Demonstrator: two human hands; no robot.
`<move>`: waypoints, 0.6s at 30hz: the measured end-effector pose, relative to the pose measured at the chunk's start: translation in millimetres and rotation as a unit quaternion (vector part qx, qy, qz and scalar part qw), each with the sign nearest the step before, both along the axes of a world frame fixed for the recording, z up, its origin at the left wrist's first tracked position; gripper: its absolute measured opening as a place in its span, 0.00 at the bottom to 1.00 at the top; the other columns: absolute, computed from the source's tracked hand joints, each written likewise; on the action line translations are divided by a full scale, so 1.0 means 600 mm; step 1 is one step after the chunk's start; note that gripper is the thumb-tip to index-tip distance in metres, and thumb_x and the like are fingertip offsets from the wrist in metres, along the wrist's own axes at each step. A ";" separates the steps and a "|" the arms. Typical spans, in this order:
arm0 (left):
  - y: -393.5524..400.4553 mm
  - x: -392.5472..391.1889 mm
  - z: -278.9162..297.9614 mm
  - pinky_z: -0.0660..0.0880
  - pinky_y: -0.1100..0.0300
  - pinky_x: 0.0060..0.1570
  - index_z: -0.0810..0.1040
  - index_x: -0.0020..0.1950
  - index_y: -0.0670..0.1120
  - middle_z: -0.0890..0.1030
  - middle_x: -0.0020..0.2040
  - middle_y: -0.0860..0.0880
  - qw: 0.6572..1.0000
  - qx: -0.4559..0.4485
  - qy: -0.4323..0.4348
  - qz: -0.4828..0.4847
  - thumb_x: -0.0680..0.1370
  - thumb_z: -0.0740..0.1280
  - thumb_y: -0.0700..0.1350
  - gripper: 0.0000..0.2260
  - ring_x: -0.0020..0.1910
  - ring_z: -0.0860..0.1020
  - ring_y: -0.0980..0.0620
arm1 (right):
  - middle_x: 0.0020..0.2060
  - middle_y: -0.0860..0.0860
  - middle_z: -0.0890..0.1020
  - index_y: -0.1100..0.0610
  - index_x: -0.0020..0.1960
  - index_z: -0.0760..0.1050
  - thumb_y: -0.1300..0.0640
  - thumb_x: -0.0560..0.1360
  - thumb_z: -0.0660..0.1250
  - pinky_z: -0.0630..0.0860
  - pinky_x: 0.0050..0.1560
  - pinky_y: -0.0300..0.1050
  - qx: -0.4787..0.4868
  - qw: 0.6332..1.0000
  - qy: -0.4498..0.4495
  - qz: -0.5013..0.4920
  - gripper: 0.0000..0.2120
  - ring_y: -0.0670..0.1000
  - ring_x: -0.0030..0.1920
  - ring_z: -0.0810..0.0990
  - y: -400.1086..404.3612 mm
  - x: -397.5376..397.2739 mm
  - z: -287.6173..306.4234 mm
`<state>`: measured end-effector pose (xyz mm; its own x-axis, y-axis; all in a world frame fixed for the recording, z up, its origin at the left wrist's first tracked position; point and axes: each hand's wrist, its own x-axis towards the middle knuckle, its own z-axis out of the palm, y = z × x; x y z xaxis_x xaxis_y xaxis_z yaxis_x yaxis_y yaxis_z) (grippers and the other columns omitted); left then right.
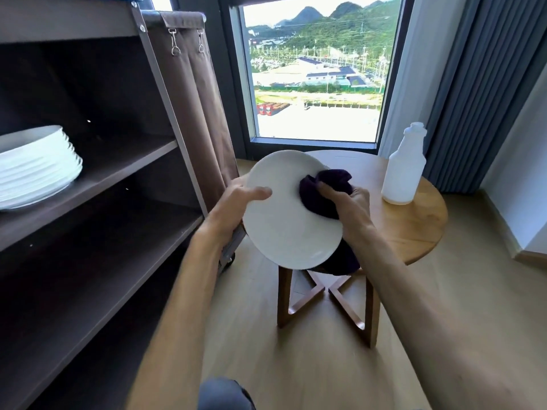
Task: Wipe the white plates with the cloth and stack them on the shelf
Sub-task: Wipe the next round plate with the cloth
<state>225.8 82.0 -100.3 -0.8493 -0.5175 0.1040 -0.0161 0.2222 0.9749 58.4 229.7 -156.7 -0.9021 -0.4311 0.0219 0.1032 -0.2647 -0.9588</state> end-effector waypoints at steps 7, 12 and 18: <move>0.150 -0.018 -0.133 0.79 0.64 0.57 0.64 0.78 0.49 0.78 0.63 0.55 0.970 0.033 0.129 0.202 0.75 0.71 0.30 0.35 0.60 0.80 0.58 | 0.47 0.60 0.87 0.64 0.53 0.82 0.59 0.72 0.78 0.84 0.48 0.57 -0.111 0.976 -0.181 -0.040 0.13 0.61 0.46 0.86 -0.045 0.035 -0.042; 0.097 -0.004 -0.094 0.80 0.65 0.44 0.73 0.71 0.44 0.81 0.58 0.49 0.978 0.009 0.144 0.149 0.65 0.65 0.34 0.33 0.56 0.81 0.56 | 0.42 0.58 0.86 0.63 0.49 0.82 0.63 0.73 0.75 0.83 0.40 0.47 -0.094 0.987 -0.132 -0.015 0.06 0.56 0.41 0.86 -0.025 0.026 -0.047; 0.009 0.032 -0.030 0.79 0.50 0.43 0.79 0.51 0.49 0.81 0.51 0.40 0.987 -0.121 -0.090 -0.060 0.59 0.64 0.37 0.22 0.52 0.80 0.40 | 0.40 0.57 0.86 0.61 0.45 0.84 0.60 0.69 0.80 0.84 0.46 0.52 0.015 0.997 0.051 0.061 0.08 0.57 0.41 0.86 -0.004 -0.009 -0.009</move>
<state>245.0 87.6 -118.1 -0.9188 -0.3911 0.0538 -0.1442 0.4592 0.8766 52.9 227.5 -162.0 -0.8370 -0.5387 0.0962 0.0349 -0.2280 -0.9730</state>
